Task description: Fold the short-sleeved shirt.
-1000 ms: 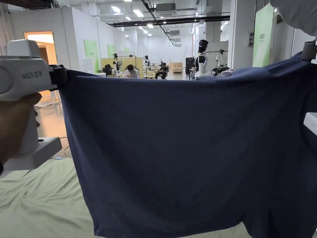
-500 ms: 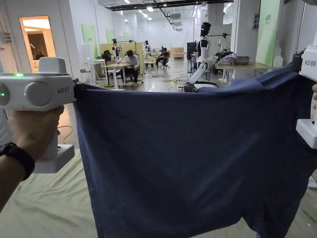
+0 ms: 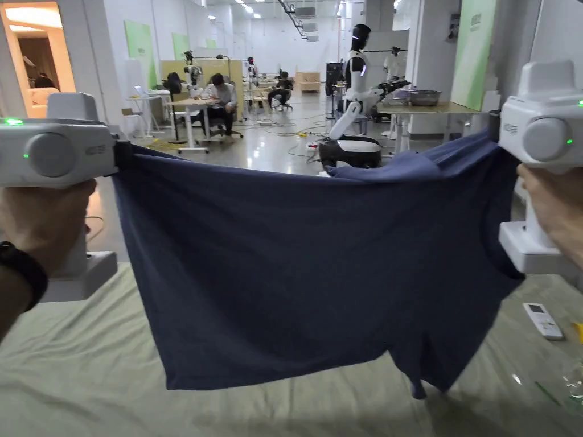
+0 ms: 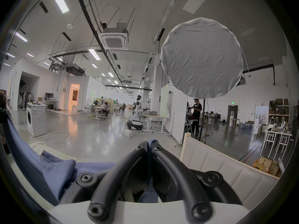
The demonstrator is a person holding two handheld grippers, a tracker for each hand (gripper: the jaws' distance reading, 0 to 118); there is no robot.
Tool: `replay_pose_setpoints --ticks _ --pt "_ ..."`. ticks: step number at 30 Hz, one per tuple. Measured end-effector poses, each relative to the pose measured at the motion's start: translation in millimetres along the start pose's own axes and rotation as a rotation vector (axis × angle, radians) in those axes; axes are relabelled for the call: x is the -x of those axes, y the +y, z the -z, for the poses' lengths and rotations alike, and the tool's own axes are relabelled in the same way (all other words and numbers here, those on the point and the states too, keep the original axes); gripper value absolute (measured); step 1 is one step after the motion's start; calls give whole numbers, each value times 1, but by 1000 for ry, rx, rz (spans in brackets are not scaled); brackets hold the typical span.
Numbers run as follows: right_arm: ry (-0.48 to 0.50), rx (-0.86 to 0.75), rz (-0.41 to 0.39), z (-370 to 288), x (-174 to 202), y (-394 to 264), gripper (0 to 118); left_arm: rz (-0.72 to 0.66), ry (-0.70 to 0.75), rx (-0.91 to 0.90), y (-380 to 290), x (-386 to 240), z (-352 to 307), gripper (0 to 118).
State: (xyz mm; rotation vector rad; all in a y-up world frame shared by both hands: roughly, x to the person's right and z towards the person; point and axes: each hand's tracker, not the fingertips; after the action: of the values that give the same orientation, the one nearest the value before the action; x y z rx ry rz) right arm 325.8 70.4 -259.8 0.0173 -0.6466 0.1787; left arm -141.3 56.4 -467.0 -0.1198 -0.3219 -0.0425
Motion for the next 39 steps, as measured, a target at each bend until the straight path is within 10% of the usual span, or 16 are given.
replay_pose_setpoints --ticks 14,20,24,27,39 --pt "180 165 -14 -75 -2 -119 4 -84 -143 200 -145 23 -47 6" --pt "267 315 118 -173 -24 -195 4 -192 -198 196 -234 39 -148 6" --pt "205 319 142 -246 -42 -243 4 -182 -222 276 -290 45 -214 6" --pt "143 489 329 -299 -58 -287 3 -285 -183 325 -330 56 -259 6" --pt "32 761 365 -384 -73 -377 3 -199 -153 638 -415 67 -299 7"
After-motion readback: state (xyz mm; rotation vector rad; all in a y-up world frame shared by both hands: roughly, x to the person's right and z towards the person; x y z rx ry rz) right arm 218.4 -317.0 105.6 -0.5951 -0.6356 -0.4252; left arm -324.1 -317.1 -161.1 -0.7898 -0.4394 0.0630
